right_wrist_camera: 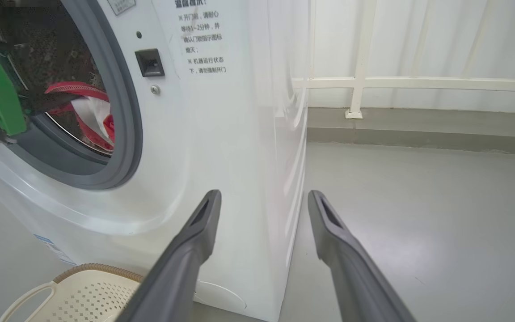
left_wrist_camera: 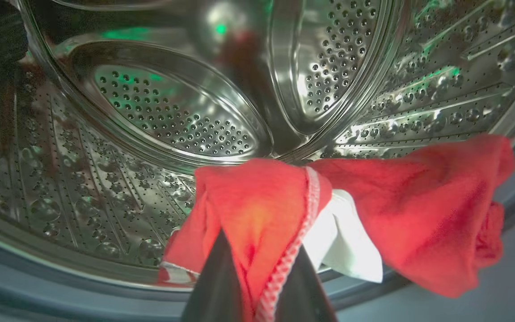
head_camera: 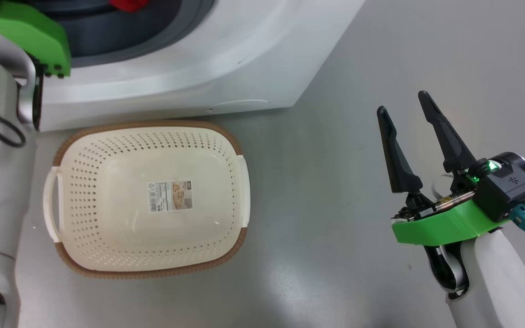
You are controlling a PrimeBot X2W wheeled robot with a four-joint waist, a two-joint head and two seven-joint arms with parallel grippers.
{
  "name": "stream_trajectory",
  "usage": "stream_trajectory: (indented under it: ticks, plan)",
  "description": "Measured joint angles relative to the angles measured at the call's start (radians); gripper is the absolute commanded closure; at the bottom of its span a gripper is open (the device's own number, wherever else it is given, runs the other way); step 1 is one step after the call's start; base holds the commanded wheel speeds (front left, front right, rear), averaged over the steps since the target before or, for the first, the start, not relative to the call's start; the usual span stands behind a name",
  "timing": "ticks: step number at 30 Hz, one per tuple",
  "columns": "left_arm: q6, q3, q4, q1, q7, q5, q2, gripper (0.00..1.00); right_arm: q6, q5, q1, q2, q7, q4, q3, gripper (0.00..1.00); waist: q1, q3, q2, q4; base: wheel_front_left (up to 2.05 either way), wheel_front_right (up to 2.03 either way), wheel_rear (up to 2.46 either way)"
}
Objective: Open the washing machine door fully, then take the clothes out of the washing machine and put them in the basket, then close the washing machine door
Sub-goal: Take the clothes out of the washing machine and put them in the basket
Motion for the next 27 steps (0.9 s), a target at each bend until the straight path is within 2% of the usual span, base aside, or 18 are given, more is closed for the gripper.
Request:
stream_trajectory:
  ticks: [8, 18, 27]
  plan:
    - [0.0, 0.039, -0.198, 0.148, -0.001, -0.046, -0.009, 1.0, 0.0, -0.007, 0.007, -0.001, 0.0, 0.004, -0.006, 0.0, 0.0, -0.057, 0.0, 0.026, 0.0, 0.0, 0.0]
    - [0.042, 0.075, -0.537, 0.427, -0.002, -0.077, -0.03, 1.0, 0.0, -0.018, 0.066, -0.002, 0.0, 0.013, -0.017, 0.0, 0.0, -0.15, 0.0, 0.061, 0.0, 0.0, 0.0]
    - [0.062, 0.081, -0.742, 0.638, -0.005, -0.086, -0.04, 1.0, 0.0, -0.018, 0.088, -0.003, 0.0, 0.021, -0.026, 0.0, 0.0, -0.215, 0.0, 0.085, 0.0, 0.0, 0.0]
